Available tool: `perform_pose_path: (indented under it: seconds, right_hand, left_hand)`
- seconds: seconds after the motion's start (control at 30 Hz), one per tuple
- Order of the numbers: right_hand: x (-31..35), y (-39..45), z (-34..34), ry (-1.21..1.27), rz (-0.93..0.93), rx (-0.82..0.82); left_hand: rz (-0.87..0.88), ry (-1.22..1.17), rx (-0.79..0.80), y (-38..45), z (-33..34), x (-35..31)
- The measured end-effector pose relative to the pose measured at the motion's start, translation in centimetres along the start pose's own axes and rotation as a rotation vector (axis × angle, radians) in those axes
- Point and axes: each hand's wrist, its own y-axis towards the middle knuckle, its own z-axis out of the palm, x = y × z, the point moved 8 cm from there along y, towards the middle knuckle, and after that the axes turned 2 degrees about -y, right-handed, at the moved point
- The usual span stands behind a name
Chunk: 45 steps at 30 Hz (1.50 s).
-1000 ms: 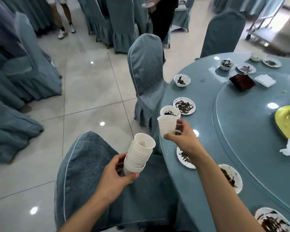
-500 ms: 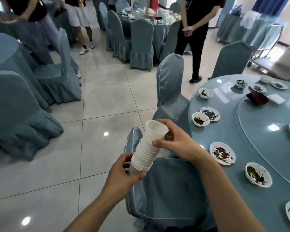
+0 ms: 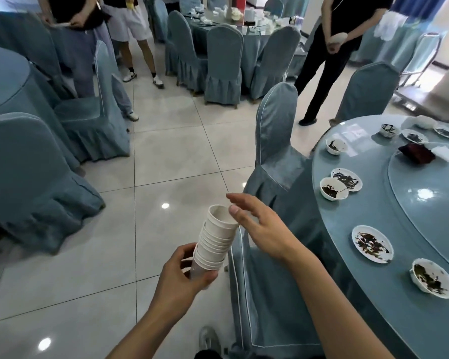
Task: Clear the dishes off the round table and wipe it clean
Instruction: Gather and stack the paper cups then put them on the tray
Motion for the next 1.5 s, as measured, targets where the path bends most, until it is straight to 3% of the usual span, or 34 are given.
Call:
perform_pose_path:
  seconds: [0.13,0.33,0.53,0.83,1.27,1.5]
  right_hand:
    - [-2.5,4.0,-1.3,-0.071,0.045,-0.130]
    - [-6.2,10.1,-4.7,-0.445,0.113,-0.258]
    - [-9.0,15.1,-8.2,-0.642,0.204,-0.361]
    - [-11.8,21.7,-10.7,-0.692,0.340,-0.464]
    - [-12.3,41.1,-12.4,-0.705,0.491,-0.607]
    - [-14.1,48.6,-15.7,-0.701,0.572,-0.650]
  left_hand:
    - [-0.001,0.014,0.019,4.6,-0.7,-0.8]
    - [0.011,0.041,0.088,13.8,0.2,-4.0]
    - [0.029,0.058,0.171,21.8,2.0,-7.3]
    - [0.060,0.043,0.275,32.5,4.2,-9.7]
    - [0.140,0.073,0.430,57.6,2.7,-16.9]
    - [0.115,0.077,0.465,66.8,4.2,-18.8]
